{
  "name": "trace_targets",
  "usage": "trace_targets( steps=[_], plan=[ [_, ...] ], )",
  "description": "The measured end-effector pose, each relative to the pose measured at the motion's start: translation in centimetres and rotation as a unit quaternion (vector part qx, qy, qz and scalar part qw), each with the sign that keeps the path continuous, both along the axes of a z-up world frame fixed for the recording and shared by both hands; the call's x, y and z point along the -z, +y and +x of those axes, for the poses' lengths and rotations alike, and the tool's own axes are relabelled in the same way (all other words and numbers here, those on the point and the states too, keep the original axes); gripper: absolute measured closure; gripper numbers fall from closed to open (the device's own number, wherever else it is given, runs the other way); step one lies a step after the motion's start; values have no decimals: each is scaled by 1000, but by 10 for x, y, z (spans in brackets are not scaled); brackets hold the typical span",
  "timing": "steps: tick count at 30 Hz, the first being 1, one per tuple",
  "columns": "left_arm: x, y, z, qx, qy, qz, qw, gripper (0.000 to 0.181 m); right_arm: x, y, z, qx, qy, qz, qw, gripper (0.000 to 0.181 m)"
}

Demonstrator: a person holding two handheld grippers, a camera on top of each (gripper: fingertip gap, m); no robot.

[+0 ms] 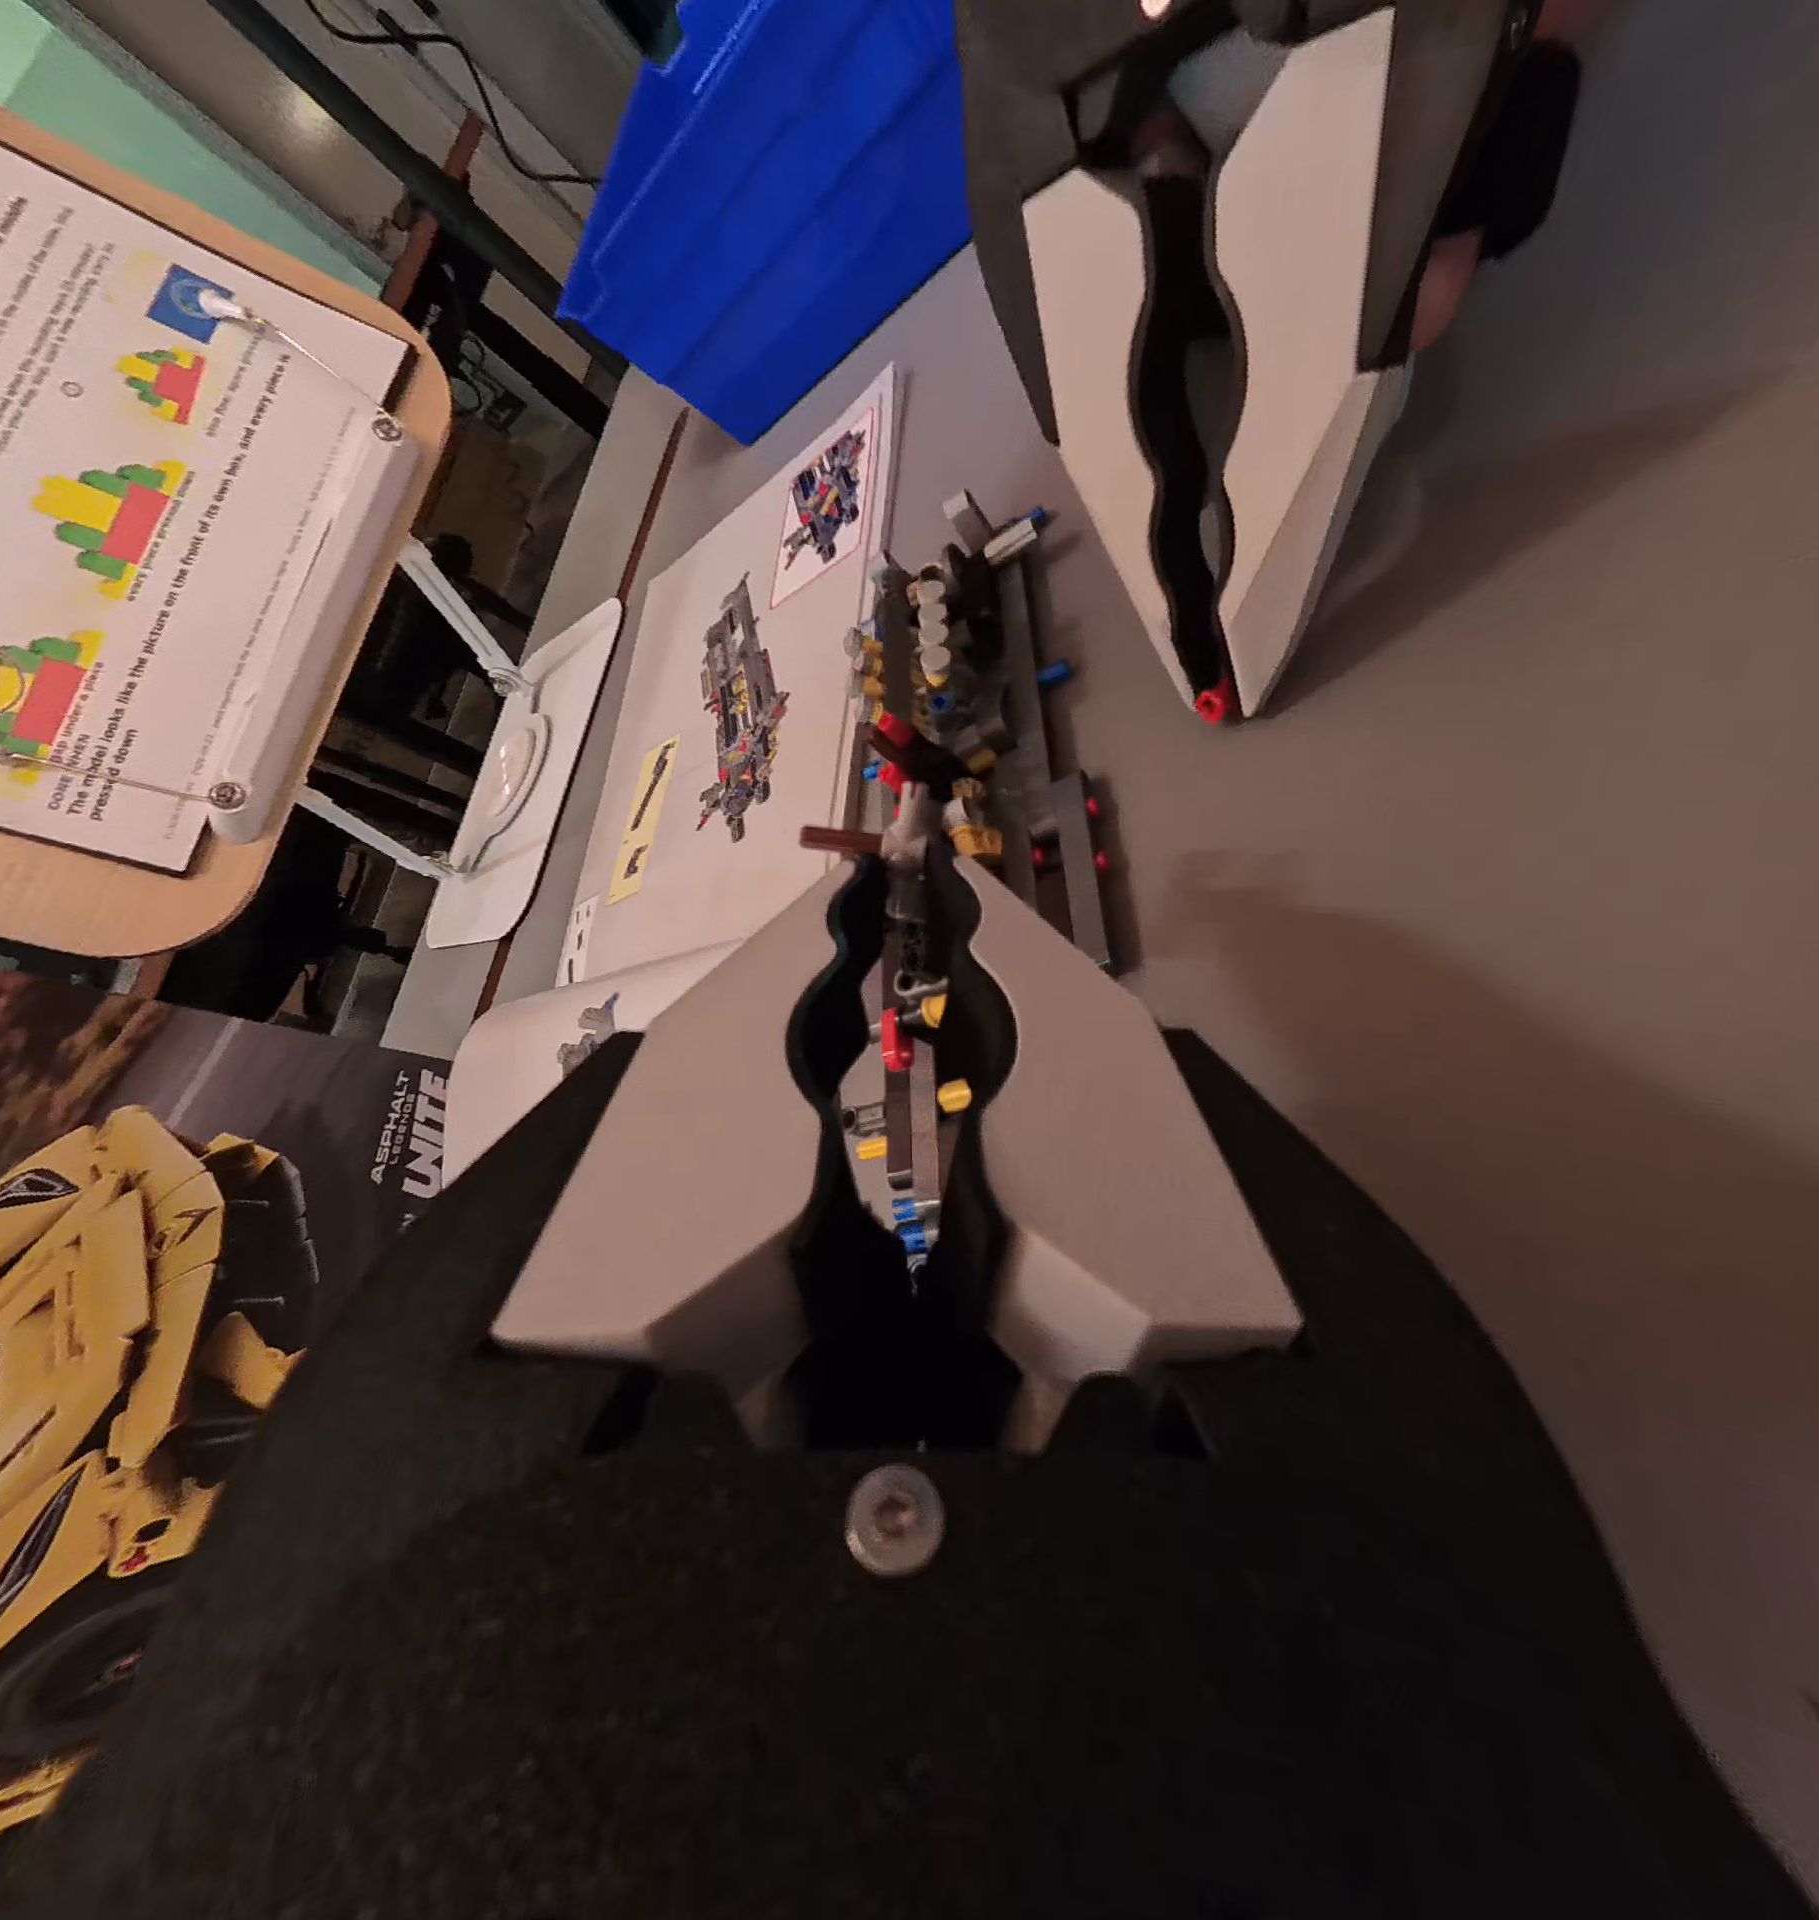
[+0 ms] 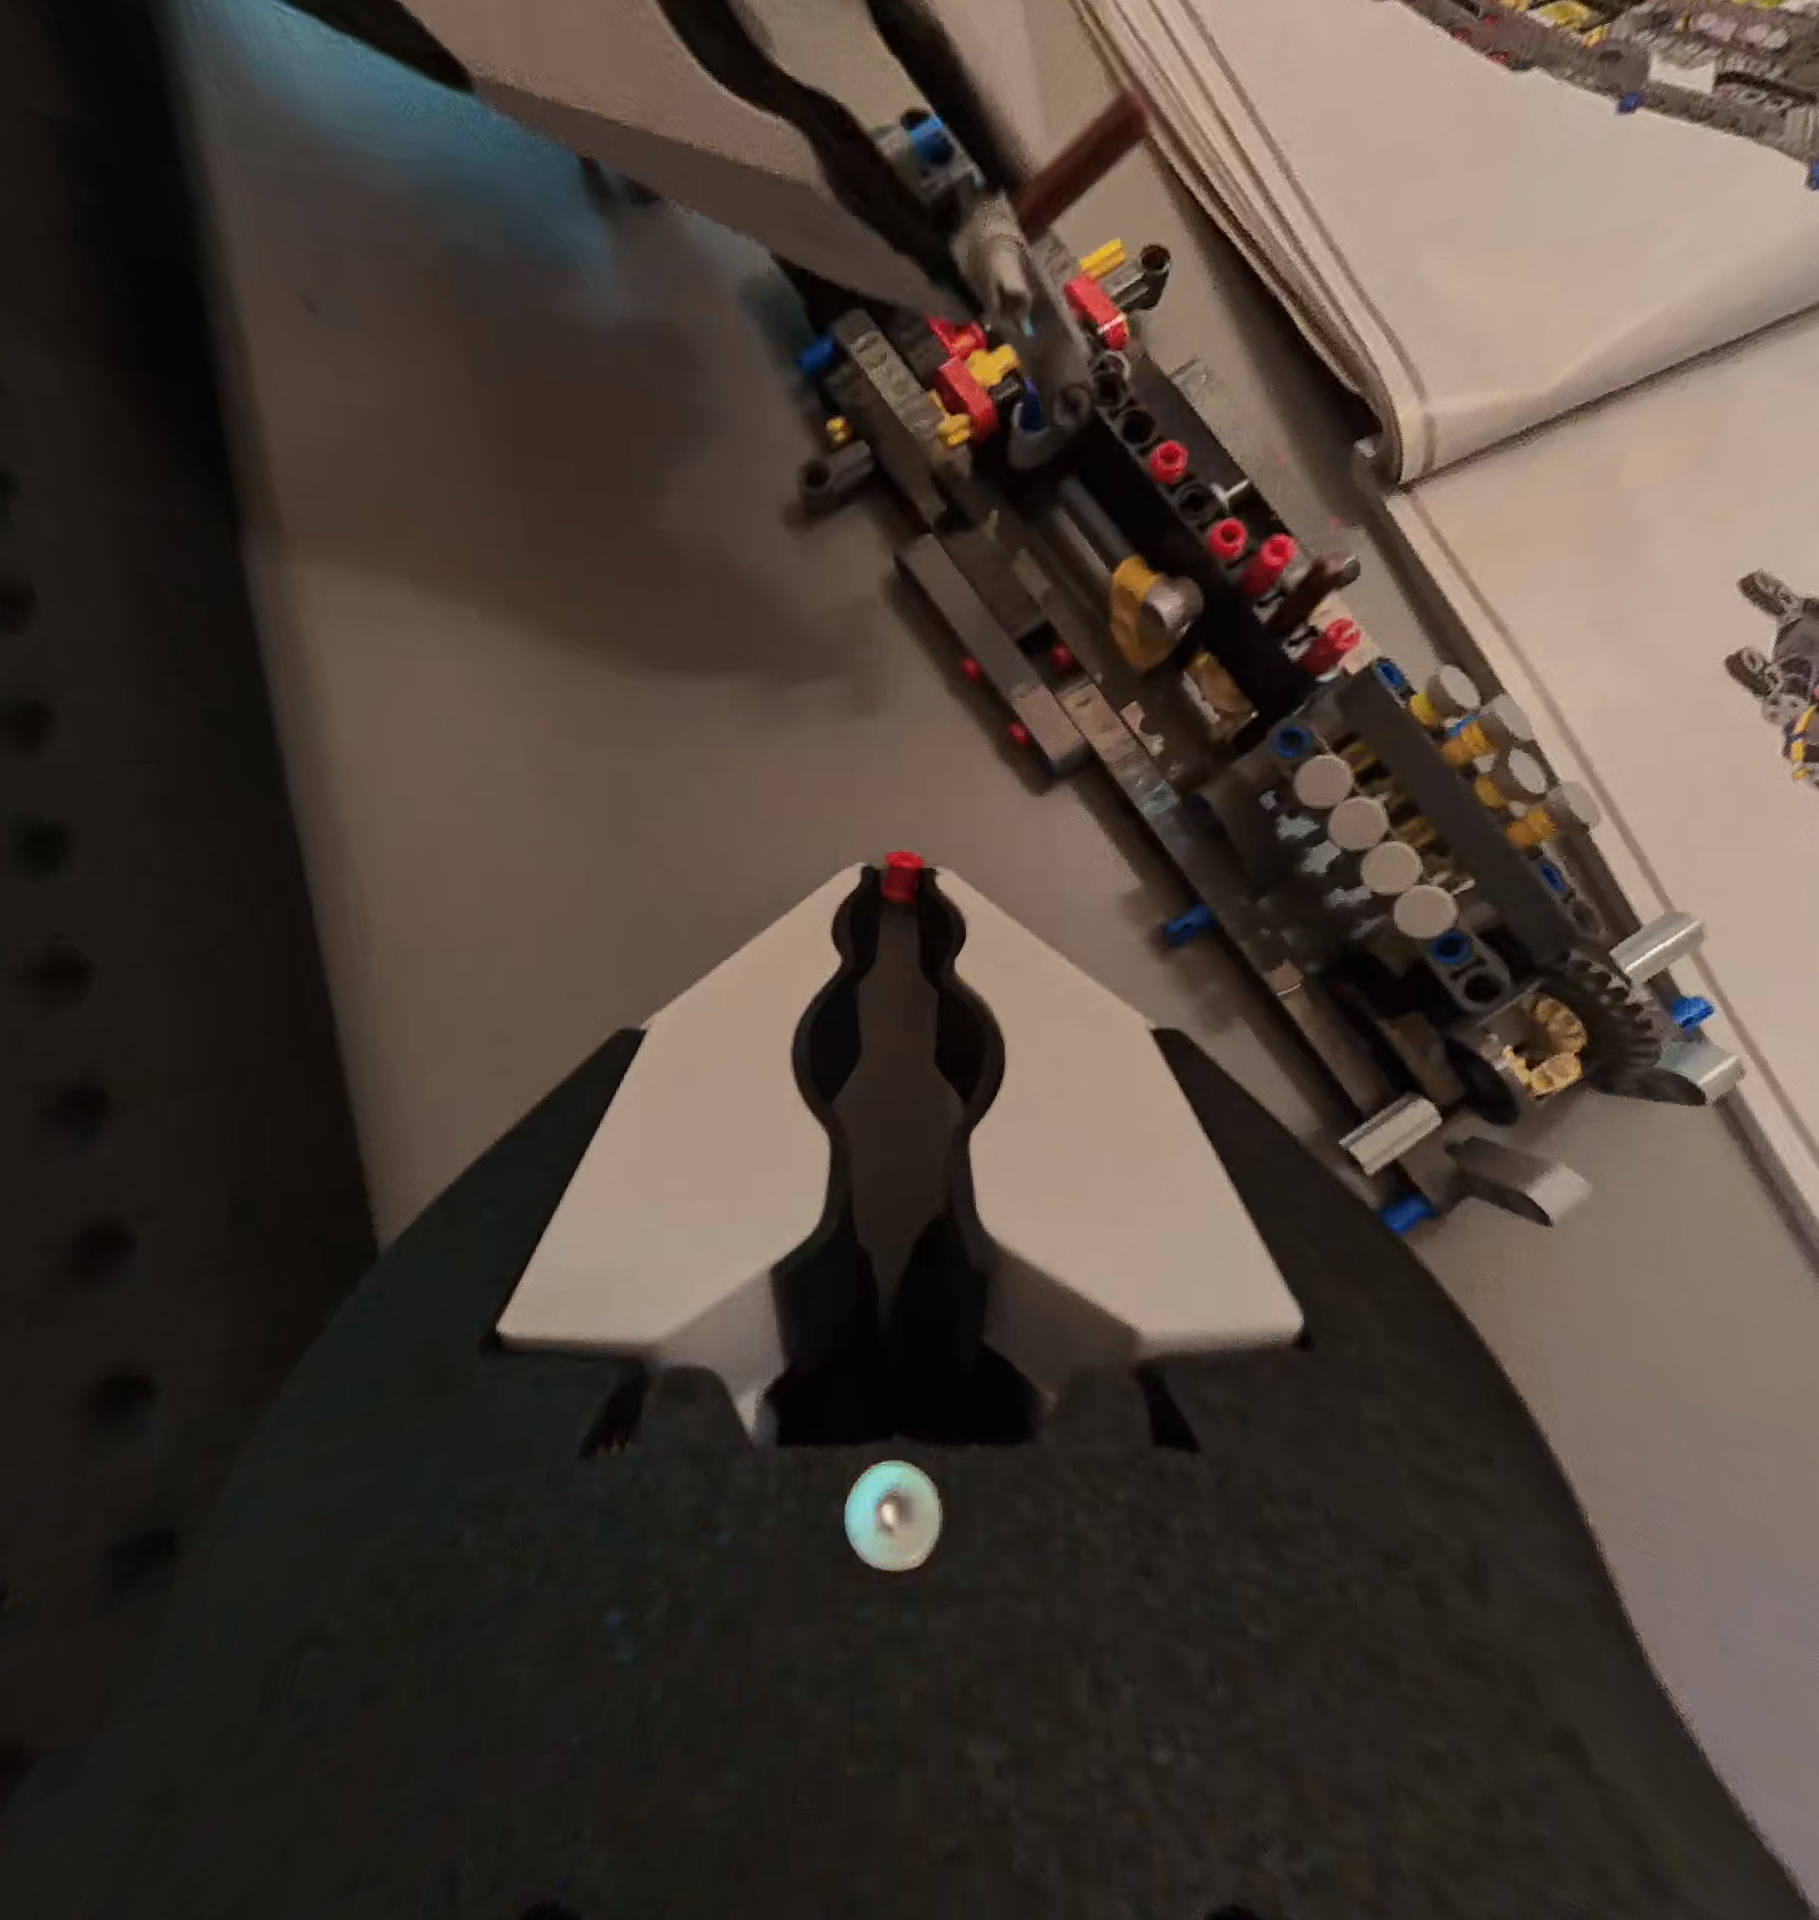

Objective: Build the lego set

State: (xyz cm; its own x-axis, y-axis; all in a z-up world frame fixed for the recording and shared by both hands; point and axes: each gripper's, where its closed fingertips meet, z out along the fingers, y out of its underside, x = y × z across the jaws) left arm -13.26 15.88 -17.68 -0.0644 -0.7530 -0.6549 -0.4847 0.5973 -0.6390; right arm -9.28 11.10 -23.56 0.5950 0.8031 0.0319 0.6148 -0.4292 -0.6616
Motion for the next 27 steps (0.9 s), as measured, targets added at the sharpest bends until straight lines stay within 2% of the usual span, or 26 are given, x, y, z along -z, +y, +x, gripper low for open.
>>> trace_targets(
  steps=[7,15,21,27],
  plan=[
    [-1,-2,0,5,-1,-6,1000,175,0,-4,2,-6,11,26,1000,175],
    [6,-7,1,13,15,7,1000,175,-1,-10,4,0,26,16,1000,173],
    [6,-4,1,8,17,4,1000,175,-9,-6,9,-8,-34,-11,999,167],
    [8,-3,0,4,23,8,1000,175,-6,-4,3,4,-49,-107,993,169]
  ],
)
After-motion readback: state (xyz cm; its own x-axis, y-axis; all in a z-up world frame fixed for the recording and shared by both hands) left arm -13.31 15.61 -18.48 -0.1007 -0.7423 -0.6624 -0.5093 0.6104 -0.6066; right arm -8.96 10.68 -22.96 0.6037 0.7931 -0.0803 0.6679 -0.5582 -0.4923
